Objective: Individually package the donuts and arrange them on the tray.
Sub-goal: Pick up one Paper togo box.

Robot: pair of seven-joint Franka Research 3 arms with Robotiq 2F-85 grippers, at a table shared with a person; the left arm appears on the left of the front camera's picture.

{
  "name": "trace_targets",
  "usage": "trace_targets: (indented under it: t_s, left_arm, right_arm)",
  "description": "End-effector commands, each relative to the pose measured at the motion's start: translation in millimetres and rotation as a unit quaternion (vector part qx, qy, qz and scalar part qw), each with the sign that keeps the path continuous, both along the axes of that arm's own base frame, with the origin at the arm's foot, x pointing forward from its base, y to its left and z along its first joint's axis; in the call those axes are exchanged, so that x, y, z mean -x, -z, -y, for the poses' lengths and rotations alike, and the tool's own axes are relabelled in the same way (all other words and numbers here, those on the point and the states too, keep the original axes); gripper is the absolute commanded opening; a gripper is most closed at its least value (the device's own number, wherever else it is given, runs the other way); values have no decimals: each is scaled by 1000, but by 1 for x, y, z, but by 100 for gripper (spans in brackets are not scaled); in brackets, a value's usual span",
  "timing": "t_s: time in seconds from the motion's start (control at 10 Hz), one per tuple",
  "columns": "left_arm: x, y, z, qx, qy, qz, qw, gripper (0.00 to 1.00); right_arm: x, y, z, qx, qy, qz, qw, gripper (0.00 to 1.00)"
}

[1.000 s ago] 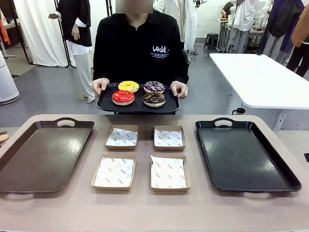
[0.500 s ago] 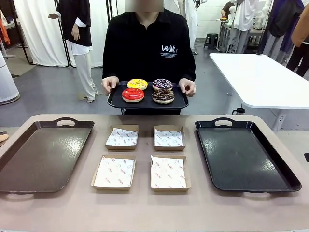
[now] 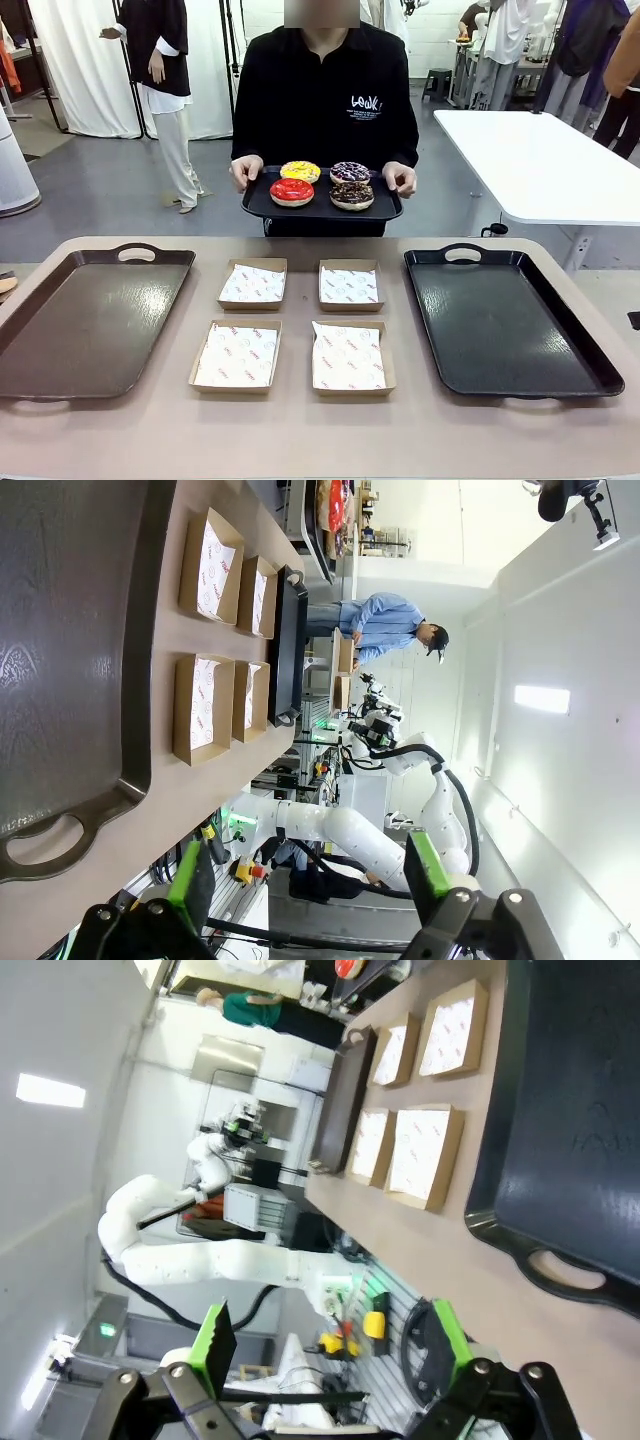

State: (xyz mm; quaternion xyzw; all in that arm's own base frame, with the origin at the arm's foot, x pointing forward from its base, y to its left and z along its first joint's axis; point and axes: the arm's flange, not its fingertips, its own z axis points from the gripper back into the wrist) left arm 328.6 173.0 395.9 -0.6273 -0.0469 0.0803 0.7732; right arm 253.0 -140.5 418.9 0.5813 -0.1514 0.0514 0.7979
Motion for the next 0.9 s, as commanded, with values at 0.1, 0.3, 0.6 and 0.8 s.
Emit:
trace_targets:
  t_s: [0.1, 0.3, 0.6, 0.8]
  left_arm:
    - [1, -2, -1, 7, -6, -4, 1000, 100]
    - [1, -2, -1, 7, -6, -4, 1000, 100]
    - [1, -2, -1, 7, -6, -4, 1000, 100]
    - [1, -2, -1, 7, -6, -4, 1000, 100]
  right_arm:
    - [-52, -62, -91, 105, 26, -6, 994, 100]
    - [-108, -78, -145, 150, 47, -24, 987, 100]
    - [-167, -58, -222, 292, 86, -34, 952, 100]
    - [-192, -45, -248, 356, 109, -50, 927, 100]
